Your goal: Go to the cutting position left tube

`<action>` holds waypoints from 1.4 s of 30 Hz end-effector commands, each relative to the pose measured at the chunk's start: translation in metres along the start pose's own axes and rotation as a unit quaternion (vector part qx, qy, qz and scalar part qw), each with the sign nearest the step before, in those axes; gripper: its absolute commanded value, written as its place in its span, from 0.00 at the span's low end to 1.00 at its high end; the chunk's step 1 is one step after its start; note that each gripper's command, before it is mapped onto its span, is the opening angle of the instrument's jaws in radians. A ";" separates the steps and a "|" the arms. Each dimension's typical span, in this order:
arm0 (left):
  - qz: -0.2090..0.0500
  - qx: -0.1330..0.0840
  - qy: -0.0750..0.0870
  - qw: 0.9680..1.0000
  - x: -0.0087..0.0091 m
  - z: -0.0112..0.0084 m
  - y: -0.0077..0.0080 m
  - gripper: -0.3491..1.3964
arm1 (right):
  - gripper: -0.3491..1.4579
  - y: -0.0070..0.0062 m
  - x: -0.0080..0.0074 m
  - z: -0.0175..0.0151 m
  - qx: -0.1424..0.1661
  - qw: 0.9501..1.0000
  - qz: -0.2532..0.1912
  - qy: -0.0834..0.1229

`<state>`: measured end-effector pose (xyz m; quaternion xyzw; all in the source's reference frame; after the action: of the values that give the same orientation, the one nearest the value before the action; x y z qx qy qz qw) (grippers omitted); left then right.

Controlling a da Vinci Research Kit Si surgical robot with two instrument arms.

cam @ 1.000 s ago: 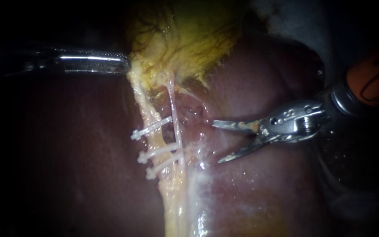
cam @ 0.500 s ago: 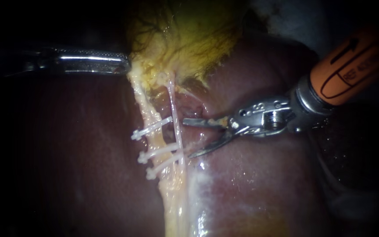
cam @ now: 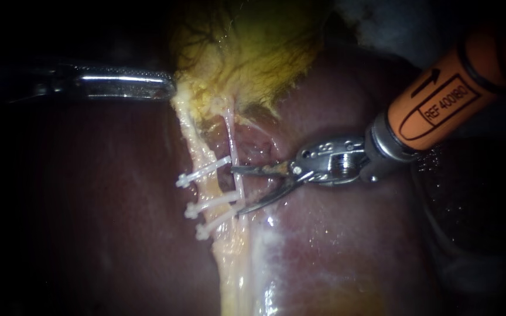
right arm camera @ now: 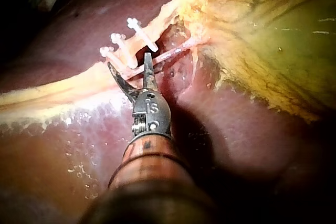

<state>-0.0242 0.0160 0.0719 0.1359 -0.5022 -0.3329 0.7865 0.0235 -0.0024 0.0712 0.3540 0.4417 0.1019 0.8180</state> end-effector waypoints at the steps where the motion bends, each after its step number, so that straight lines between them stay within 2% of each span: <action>1: 0.000 0.000 0.000 1.000 0.0000 0.0000 0.0000 0.00 | 0.91 0.0003 -0.0004 0.0001 0.002 1.000 0.002 -0.001; 7: 0.000 0.000 0.000 1.000 0.0001 0.0001 0.0000 0.00 | 0.91 0.0015 -0.0016 0.0008 0.014 1.000 0.011 -0.005; 15: 0.000 -0.001 0.000 1.000 0.0002 0.0004 -0.0001 0.00 | 0.90 0.0032 -0.0025 0.0016 0.045 0.999 0.021 0.005; 20: 0.001 -0.002 0.000 1.000 0.0002 0.0006 -0.0002 0.00 | 0.90 0.0038 -0.0024 0.0017 0.078 0.996 0.037 0.026; 25: 0.001 -0.002 -0.001 1.000 0.0003 0.0006 -0.0002 0.00 | 0.90 0.0038 -0.0023 0.0018 0.104 0.993 0.039 0.032; 33: 0.001 -0.003 -0.001 1.000 0.0003 0.0008 -0.0002 0.00 | 0.89 0.0042 -0.0016 0.0027 0.159 0.984 0.054 0.054; 38: 0.001 -0.003 -0.001 1.000 0.0003 0.0008 -0.0001 0.00 | 0.88 0.0047 -0.0006 0.0041 0.179 0.981 0.053 0.051; 42: 0.001 -0.002 -0.001 1.000 0.0004 0.0008 -0.0001 0.00 | 0.87 0.0048 -0.0005 0.0052 0.193 0.978 0.051 0.052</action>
<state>-0.0249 0.0158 0.0725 0.1331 -0.5021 -0.3335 0.7868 0.0282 -0.0018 0.0766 0.5244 0.4782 0.0729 0.7007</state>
